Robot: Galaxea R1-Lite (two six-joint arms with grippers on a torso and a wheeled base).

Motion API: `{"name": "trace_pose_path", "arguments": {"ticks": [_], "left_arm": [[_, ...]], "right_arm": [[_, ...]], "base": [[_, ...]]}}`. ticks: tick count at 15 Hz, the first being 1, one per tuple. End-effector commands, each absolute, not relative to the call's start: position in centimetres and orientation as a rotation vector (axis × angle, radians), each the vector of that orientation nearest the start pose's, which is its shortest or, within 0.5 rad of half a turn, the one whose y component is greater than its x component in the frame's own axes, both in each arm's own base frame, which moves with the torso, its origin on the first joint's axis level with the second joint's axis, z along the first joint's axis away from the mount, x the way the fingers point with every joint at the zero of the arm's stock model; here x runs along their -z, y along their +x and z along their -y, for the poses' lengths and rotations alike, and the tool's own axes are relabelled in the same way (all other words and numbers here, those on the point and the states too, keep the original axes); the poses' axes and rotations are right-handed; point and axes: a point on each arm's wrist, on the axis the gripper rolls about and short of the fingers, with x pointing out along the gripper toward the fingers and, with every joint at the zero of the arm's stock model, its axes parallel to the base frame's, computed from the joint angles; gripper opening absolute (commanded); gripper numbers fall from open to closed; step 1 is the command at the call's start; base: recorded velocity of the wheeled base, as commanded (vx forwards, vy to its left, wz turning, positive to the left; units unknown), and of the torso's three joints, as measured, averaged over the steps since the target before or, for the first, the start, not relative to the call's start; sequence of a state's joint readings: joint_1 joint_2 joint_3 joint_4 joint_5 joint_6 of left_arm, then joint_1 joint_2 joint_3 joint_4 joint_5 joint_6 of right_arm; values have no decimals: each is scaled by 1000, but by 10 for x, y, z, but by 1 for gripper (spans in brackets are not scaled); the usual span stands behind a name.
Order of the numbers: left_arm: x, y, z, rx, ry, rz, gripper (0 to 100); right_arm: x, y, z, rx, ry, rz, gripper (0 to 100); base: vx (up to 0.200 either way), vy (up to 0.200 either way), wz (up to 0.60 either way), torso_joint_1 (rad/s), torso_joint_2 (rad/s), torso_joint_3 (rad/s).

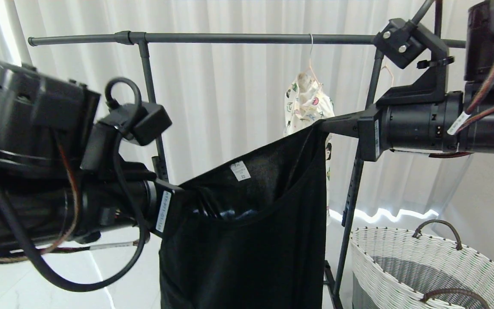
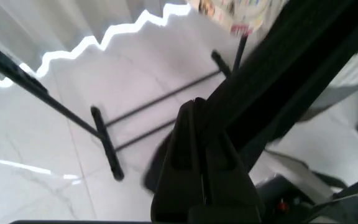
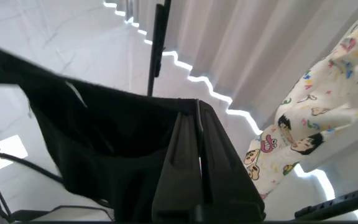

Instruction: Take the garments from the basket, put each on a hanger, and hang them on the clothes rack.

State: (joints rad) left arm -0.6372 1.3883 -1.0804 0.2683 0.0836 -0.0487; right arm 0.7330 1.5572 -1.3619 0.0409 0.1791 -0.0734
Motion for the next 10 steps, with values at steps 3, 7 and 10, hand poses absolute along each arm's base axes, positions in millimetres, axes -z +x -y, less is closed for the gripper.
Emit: {"name": "trace_pose_path", "arguments": {"ticks": [3, 7, 10], "left_arm": [[-309, 173, 122, 497, 349, -394, 0], [-335, 169, 124, 497, 428, -274, 0], [-352, 162, 120, 500, 401, -209, 0]], "right_arm": [[-329, 181, -170, -907, -145, -199, 0], [-331, 174, -168, -926, -207, -172, 0], [-344, 172, -166, -924, -194, -126, 0]], "base": [[0, 0, 0, 0, 0, 0], [0, 0, 0, 0, 0, 0], [0, 0, 0, 0, 0, 0]]}}
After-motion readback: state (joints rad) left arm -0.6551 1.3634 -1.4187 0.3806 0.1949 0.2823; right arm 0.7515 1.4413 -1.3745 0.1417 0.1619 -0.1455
